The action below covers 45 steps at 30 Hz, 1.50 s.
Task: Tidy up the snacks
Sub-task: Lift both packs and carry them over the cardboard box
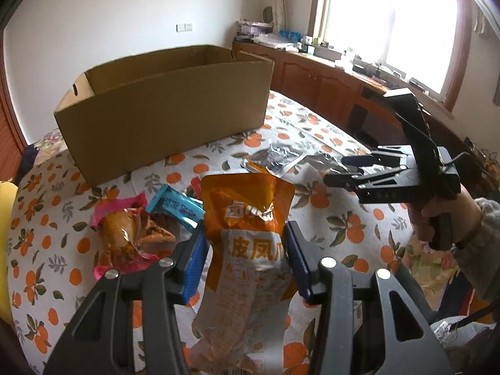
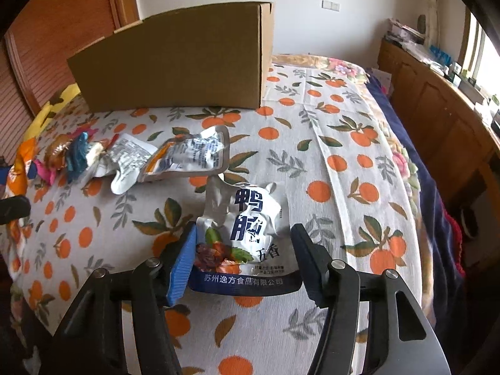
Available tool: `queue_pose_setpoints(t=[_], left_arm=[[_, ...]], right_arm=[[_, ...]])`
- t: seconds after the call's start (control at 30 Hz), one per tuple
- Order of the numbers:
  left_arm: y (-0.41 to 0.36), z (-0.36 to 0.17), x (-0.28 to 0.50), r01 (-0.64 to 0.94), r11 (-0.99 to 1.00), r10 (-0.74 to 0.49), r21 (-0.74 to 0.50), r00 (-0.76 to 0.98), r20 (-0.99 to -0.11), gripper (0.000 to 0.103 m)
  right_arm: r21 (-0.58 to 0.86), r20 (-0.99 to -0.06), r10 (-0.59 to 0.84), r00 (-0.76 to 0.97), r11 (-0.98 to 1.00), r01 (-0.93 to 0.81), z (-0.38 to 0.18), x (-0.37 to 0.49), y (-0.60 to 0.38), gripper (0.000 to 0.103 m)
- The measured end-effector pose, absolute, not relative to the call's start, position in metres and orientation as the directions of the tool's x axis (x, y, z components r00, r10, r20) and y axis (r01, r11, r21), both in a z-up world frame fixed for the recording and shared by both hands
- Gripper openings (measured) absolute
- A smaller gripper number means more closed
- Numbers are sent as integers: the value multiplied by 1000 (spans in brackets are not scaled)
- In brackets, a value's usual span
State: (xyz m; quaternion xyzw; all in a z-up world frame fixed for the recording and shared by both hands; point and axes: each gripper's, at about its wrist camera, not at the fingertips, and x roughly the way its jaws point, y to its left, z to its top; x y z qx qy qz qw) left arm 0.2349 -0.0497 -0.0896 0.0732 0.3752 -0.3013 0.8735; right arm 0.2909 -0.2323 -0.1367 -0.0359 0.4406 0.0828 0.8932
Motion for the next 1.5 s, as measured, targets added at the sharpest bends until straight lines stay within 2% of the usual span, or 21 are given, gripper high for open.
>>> queue_pose_setpoints(t=[0.33,0.77,1.5], left_arm=[[-47,-77,235,571,816,-476,-88,579,-662,44],[-19,-42,203,539,834,-514,-118,681,-521,43],[-23,9,281,507,862,-442,2,753,-487,44]], right_arm=[[3,-759,143,635,976,-217,-115,285,-221,61],[19,-728,180,661,970,-243,-104,272,-210,62],[-39,-612,275,742,926,-375,-9,320,-171,62]])
